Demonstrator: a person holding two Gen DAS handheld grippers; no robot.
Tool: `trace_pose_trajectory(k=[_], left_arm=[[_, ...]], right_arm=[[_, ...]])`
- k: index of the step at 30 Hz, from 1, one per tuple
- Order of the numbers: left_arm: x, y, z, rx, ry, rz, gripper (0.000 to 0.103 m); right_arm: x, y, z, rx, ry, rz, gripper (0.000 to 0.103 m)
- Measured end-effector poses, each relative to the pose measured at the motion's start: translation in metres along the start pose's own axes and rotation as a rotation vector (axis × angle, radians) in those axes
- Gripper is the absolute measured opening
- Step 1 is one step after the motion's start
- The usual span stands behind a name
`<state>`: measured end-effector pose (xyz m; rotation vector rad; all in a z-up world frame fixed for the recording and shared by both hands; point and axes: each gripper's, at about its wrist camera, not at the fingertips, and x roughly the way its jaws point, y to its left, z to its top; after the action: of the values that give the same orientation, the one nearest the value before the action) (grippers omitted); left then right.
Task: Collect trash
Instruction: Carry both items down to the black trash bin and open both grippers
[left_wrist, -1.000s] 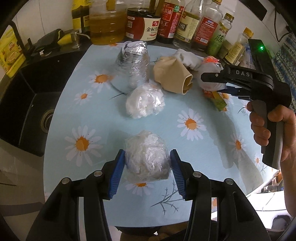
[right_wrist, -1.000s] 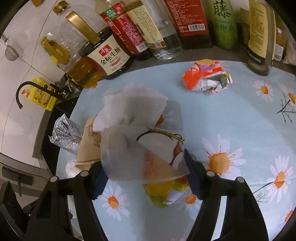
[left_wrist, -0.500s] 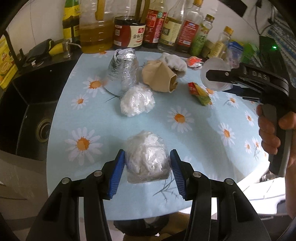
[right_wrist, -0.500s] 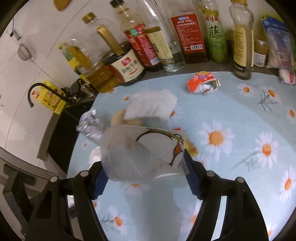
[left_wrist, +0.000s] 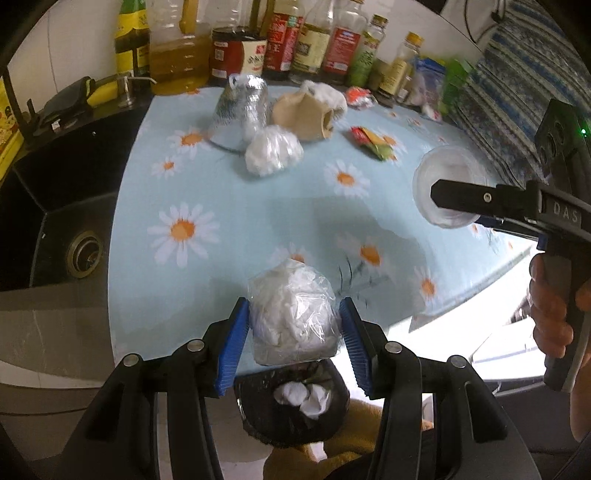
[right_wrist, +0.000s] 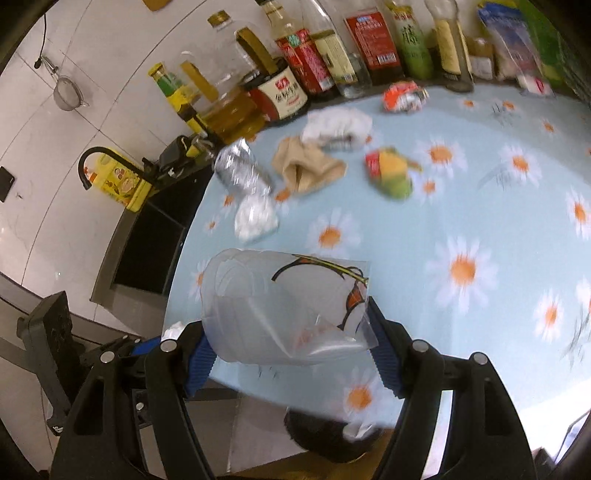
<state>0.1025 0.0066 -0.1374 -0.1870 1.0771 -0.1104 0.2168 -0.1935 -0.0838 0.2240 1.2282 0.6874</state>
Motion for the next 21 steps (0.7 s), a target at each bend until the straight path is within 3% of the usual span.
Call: trace_pose_trajectory(k=[13, 21], left_arm=[[-0.003, 0.002, -0.055, 0.027, 0.051, -0.06, 0.048], [0.012, 0.004, -0.086, 0.002, 0.116, -0.07, 0.048]], right_arm=[[0.006, 0.027, -0.087, 0.004, 0.069, -0.014, 0.072], [0.027, 0.018, -0.126, 0.038, 0.154, -0.027, 0.072]])
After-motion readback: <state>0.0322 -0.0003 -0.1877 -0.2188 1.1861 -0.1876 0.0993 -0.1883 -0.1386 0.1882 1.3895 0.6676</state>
